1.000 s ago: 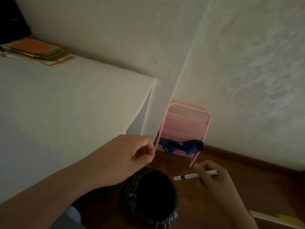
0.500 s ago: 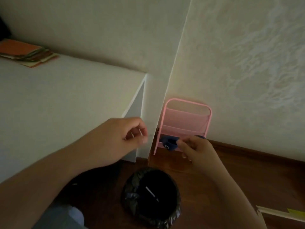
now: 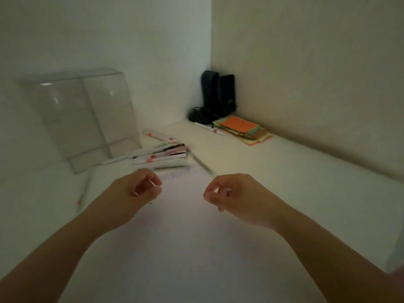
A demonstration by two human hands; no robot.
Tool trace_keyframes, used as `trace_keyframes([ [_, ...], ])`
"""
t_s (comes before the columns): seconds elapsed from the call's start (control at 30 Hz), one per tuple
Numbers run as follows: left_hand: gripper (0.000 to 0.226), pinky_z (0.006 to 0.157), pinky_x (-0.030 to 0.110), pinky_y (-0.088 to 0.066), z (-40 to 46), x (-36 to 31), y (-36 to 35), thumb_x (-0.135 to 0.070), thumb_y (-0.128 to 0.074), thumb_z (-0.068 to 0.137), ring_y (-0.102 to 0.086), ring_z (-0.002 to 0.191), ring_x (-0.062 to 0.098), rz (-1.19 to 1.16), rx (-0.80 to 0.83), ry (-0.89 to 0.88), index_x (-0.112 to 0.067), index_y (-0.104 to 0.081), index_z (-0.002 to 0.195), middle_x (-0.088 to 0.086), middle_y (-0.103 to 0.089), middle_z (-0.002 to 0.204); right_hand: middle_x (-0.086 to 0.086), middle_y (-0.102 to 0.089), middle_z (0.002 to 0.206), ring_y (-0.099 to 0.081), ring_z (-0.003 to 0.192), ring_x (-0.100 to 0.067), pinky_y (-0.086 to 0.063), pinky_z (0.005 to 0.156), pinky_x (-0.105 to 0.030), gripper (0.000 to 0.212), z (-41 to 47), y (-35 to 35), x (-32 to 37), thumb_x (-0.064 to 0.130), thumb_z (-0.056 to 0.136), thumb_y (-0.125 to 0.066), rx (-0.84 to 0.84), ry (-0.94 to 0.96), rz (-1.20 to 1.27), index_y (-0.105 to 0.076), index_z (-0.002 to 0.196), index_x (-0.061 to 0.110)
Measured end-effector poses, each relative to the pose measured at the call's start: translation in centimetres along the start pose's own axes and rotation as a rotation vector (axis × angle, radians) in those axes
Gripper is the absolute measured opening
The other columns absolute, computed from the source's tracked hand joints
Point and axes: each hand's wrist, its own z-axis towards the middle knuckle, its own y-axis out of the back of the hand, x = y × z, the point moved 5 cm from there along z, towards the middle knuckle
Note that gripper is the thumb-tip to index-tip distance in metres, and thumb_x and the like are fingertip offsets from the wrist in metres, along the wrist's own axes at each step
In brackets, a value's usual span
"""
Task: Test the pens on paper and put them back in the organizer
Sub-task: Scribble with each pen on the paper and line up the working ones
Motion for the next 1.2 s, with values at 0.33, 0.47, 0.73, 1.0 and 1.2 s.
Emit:
trace_keyframes([
  [0.33,0.011,0.068,0.012,-0.040,2.6,7.2,2.4,-0.022,-0.060,0.085,-0.055,0.078,0.001,0.018,-0.067,0.108,-0.032,-0.057,0.082,-0.019,-0.058,0.084,0.002,-0.058,0.098,-0.053,0.090,-0.013,-0.040,0.075,-0.023,0.016,13.7,-5.5,1.6,0.023,0.086,-0.058,-0.145,0.032,-0.277,-0.066,0.100,0.022],
  [0.47,0.012,0.070,0.008,-0.032,3.5,6.8,0.6,-0.036,-0.058,0.082,-0.043,0.076,0.004,0.159,-0.058,-0.076,-0.027,-0.056,0.090,-0.021,-0.049,0.083,0.002,-0.051,0.122,-0.045,0.112,-0.017,-0.035,0.090,-0.027,0.023,15.2,-6.8,1.9,0.029,0.088,-0.056,-0.166,0.143,-0.486,-0.059,0.110,0.023],
  [0.73,0.032,0.084,0.003,-0.026,3.6,6.3,-1.1,-0.038,-0.051,0.077,-0.033,0.086,-0.004,0.121,0.137,-0.299,-0.023,-0.056,0.105,-0.024,-0.041,0.093,-0.002,-0.050,0.115,-0.050,0.106,-0.020,-0.045,0.084,-0.038,0.023,11.9,-7.7,3.1,0.028,0.096,-0.041,-0.042,0.289,-0.629,-0.055,0.113,0.020],
  [1.0,0.023,0.080,0.001,-0.027,2.8,5.1,-1.9,-0.029,-0.065,0.078,-0.038,0.088,-0.016,-0.009,0.224,-0.319,-0.029,-0.055,0.098,-0.029,-0.043,0.086,-0.001,-0.052,0.114,-0.048,0.105,-0.020,-0.040,0.084,-0.031,0.027,10.6,-6.8,2.9,0.033,0.096,-0.042,-0.026,0.303,-0.771,-0.055,0.115,0.020],
  [1.2,0.025,0.065,0.006,-0.040,3.1,5.8,-0.7,-0.014,-0.071,0.075,-0.053,0.072,-0.004,-0.199,0.131,-0.148,-0.034,-0.057,0.078,-0.012,-0.061,0.077,-0.002,-0.057,0.094,-0.055,0.086,-0.017,-0.044,0.068,-0.026,0.016,10.7,-6.8,3.8,0.019,0.091,-0.051,-0.163,0.364,-0.819,-0.067,0.096,0.017],
])
